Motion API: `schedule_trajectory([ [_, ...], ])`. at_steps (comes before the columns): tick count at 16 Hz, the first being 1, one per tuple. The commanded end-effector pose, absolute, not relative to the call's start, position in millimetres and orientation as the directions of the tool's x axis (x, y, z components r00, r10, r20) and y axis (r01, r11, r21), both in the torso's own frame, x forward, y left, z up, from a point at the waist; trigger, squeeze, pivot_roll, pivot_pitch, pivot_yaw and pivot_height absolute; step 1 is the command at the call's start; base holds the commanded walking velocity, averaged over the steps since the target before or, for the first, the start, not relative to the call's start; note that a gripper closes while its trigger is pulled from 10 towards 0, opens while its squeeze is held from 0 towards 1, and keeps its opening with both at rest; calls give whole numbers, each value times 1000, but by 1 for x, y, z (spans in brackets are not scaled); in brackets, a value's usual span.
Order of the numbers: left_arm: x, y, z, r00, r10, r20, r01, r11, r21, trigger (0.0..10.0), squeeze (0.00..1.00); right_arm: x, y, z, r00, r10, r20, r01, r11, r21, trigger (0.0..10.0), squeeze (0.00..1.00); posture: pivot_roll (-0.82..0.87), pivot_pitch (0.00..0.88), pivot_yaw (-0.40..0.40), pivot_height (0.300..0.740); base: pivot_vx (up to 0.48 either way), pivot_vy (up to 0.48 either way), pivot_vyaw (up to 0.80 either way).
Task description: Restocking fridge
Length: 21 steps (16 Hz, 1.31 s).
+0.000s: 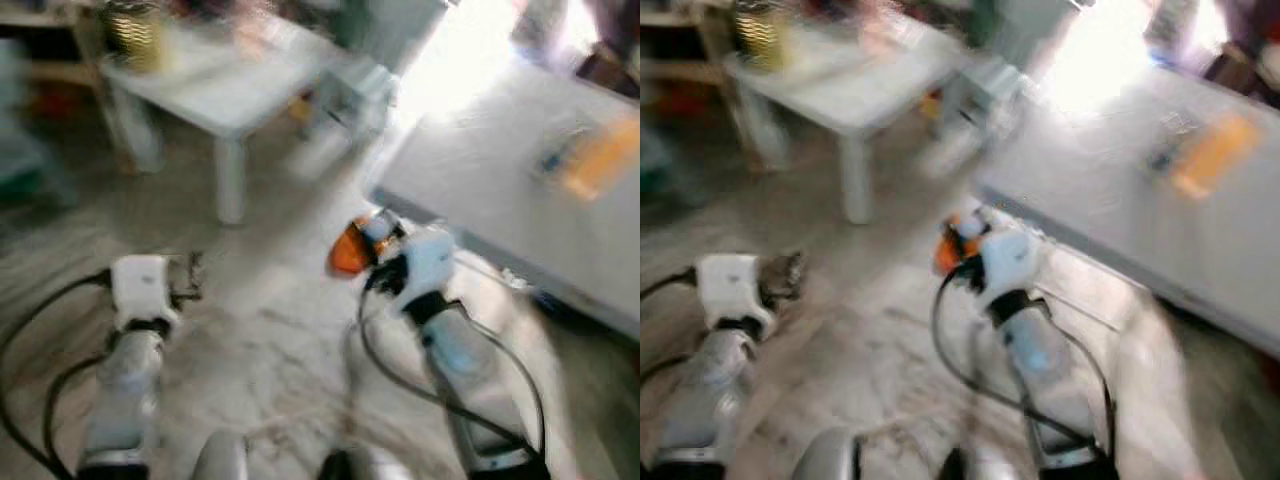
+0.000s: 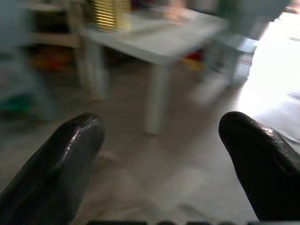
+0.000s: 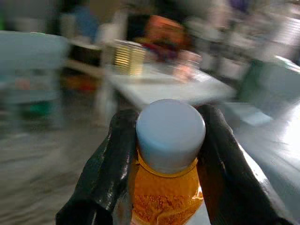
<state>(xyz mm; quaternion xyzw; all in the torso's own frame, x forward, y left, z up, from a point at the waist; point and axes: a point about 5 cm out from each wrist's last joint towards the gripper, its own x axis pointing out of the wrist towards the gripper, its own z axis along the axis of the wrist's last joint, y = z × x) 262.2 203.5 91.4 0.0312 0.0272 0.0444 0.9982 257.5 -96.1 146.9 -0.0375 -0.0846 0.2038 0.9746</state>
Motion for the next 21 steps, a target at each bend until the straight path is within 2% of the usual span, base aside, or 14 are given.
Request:
schedule_trajectory([
  [1,262,199,89,995,88,-55,-84,994,63,10000,0,259,-110,156,912,357,204,-326,930,-171,10000,0,124,120,-104,740,0,0,788],
  [3,264,198,89,996,73,-49,-69,994,86,10000,0,264,-128,146,946,280,164,-266,959,-100,10000,0,116,112,-101,740,0,0,788],
  [5,259,182,83,997,46,-63,-41,997,70,10000,0,270,-149,138,979,163,121,-159,986,-40,10000,0,98,113,-92,740,0,0,784],
  [8,244,174,68,993,37,-112,-29,997,73,10000,0,271,-158,132,989,108,103,-106,994,-32,10000,0,100,127,-94,740,0,0,781],
  [15,243,196,75,994,51,-93,-40,991,124,10000,0,271,-154,132,984,140,111,-136,990,-40,10000,0,112,134,-103,740,0,0,777],
  [21,241,191,75,995,54,-85,-41,988,147,10000,0,270,-160,130,987,120,109,-116,992,-41,10000,0,110,140,-105,740,0,0,737],
])
